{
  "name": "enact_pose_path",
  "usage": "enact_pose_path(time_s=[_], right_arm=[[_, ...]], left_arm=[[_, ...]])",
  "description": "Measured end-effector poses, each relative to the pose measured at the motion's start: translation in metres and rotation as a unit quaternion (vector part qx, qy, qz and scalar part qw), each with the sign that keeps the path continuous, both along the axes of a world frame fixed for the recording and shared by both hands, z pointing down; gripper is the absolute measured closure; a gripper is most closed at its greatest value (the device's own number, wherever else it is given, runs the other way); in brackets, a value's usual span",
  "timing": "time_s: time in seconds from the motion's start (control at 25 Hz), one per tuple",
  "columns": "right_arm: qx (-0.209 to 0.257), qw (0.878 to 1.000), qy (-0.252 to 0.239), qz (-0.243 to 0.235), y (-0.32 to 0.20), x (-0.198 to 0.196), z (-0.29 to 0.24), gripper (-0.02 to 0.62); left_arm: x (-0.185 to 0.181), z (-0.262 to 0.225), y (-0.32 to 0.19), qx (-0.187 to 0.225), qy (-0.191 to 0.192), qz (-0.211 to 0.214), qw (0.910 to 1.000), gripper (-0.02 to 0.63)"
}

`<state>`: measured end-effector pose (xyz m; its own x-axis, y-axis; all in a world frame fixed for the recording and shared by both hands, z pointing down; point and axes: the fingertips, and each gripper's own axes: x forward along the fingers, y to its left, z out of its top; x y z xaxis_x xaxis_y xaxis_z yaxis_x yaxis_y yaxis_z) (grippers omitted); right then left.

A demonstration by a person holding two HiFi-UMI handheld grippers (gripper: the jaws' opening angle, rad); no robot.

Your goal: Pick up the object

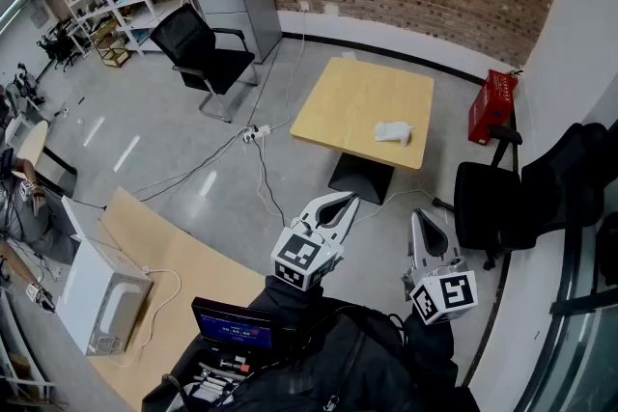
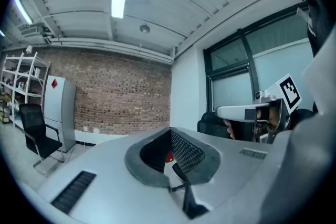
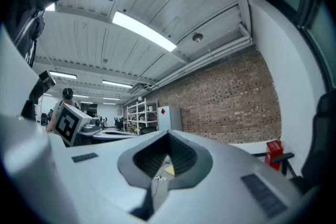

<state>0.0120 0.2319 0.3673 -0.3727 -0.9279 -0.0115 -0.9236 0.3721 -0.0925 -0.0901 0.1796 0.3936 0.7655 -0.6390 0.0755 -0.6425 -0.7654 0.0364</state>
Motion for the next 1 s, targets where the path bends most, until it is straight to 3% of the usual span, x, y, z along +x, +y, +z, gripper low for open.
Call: enact_pose_path(time_s=[1.0], right_arm=[[-0.038,0.999,-0.02,-0.03,0.007,0.056,0.029,0.592]], left_arm=[[0.075,0.03,0.006,-0.035,-0.017,0.006,0.9992,0.607]])
